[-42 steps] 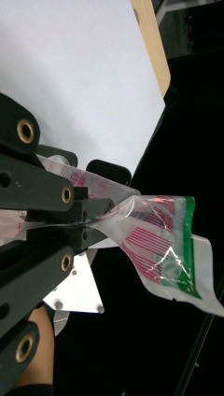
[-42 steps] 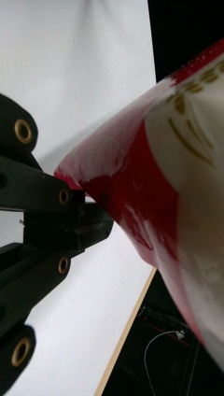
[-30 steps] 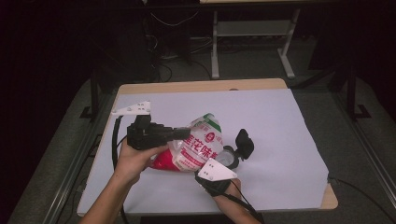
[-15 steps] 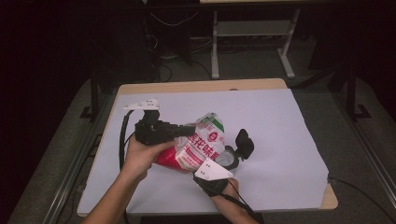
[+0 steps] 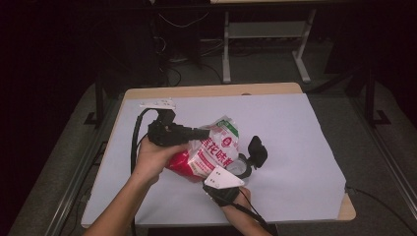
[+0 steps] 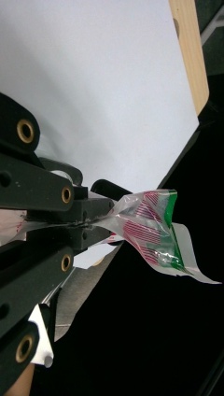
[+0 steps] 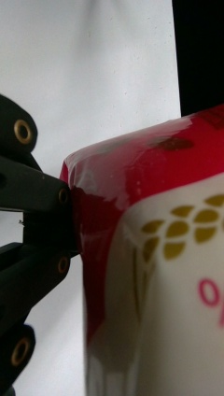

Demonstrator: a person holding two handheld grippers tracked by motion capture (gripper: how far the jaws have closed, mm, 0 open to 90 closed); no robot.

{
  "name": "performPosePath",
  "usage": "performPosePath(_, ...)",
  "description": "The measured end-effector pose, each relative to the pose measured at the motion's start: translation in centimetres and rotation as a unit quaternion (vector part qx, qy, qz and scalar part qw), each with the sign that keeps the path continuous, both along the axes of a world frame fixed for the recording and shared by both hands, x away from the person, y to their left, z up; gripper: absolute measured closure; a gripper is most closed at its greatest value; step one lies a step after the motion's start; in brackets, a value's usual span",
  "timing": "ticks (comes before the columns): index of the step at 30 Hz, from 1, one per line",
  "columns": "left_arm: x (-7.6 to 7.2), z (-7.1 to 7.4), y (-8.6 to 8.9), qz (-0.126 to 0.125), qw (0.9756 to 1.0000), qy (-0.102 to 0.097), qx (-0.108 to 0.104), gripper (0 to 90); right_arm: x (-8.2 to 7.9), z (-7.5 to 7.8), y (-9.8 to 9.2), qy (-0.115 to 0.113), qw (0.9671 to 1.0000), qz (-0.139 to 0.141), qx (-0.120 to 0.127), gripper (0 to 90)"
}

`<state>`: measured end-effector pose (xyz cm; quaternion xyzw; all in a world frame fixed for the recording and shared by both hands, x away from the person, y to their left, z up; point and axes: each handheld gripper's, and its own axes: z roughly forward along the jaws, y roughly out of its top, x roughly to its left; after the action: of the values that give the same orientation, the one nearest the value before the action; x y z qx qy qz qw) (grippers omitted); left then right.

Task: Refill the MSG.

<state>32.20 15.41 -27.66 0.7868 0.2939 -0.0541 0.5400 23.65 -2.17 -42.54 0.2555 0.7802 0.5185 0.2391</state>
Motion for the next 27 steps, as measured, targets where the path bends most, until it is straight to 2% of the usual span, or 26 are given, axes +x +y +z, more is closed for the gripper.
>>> performPosePath(7,0.3,0.3,-0.7,-0.019,0.9995,0.007,0.023,90.0,-0.2,0.0,0.2,-0.002,1.0000,0.003,-0.005,90.0)
performPosePath(11,0.5,0.4,-1.2,-0.030,0.9992,0.009,0.026,90.0,-0.2,0.1,0.2,-0.003,1.0000,0.003,-0.008,90.0)
performPosePath(14,0.8,0.3,-1.6,-0.038,0.9986,0.010,0.037,90.0,-0.2,0.1,0.1,-0.001,0.9999,0.001,-0.010,90.0)
performPosePath(17,1.1,0.3,-2.1,-0.038,0.9981,0.016,0.047,90.0,-0.1,0.0,0.0,0.008,0.9999,0.000,-0.009,90.0)
performPosePath(27,1.8,0.3,-2.9,-0.043,0.9968,0.027,0.061,90.0,0.1,-0.1,-0.1,0.013,0.9999,-0.002,-0.005,90.0)
